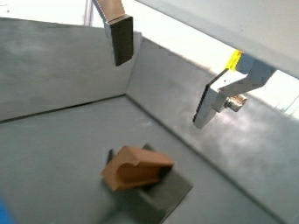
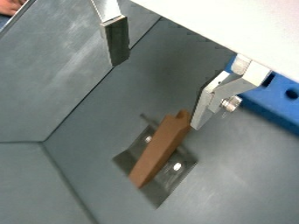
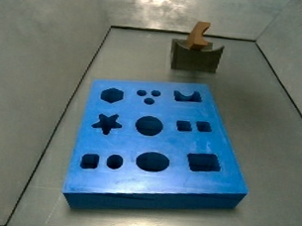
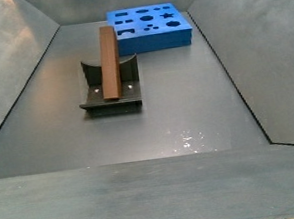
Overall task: Pick up the arch object. Move up. Place the arch object on the fixture. Regrasp the arch object. Rotate the arch object. Move to above the board. Insert the arch object.
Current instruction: Regrasp the arch object.
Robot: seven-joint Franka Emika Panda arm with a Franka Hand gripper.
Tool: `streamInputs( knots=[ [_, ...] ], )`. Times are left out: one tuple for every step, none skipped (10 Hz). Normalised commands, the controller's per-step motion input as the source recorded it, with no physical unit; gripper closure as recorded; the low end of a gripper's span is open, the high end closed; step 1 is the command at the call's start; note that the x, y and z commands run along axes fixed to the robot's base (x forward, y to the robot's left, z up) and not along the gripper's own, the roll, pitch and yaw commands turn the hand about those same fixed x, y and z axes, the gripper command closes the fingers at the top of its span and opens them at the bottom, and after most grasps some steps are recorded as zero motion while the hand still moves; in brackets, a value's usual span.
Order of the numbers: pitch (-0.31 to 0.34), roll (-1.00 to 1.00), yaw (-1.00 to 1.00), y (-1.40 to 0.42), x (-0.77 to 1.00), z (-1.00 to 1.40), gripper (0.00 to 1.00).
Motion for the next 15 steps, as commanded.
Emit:
streamInputs(
  knots=[
    [0.149, 1.0, 0.07, -0.04, 0.09, 0.0, 0.0],
    [0.183, 1.0, 0.09, -0.04, 0.1, 0.0, 0.0],
    [0.197, 1.0, 0.11, -0.05, 0.1, 0.0, 0.0],
    [0.222, 1.0, 0.16, -0.05, 0.1, 0.0, 0.0],
    [0.236, 1.0, 0.19, -0.05, 0.1, -0.01, 0.0],
    [0.222, 0.84, 0.23, -0.05, 0.1, -0.01, 0.0],
    [0.191, 0.65, 0.25, -0.05, 0.1, -0.01, 0.0],
    [0.137, 0.4, 0.27, -0.06, 0.11, -0.01, 0.0],
    [0.096, 0.27, 0.27, -0.04, 0.1, 0.0, 0.0],
    [0.035, 0.18, 0.25, -0.04, 0.09, 0.0, 0.0],
    [0.013, 0.17, 0.24, -0.04, 0.08, 0.0, 0.0],
    [-0.013, 0.15, 0.2, -0.05, 0.08, -0.01, 0.0],
    [-0.091, 0.14, 0.19, 0.05, 0.03, -1.0, 0.0],
    [-0.104, 0.13, 0.14, 0.05, 0.04, -1.0, 0.0],
    [-0.127, 0.12, 0.11, 0.05, 0.04, -1.0, 0.0]
  ],
)
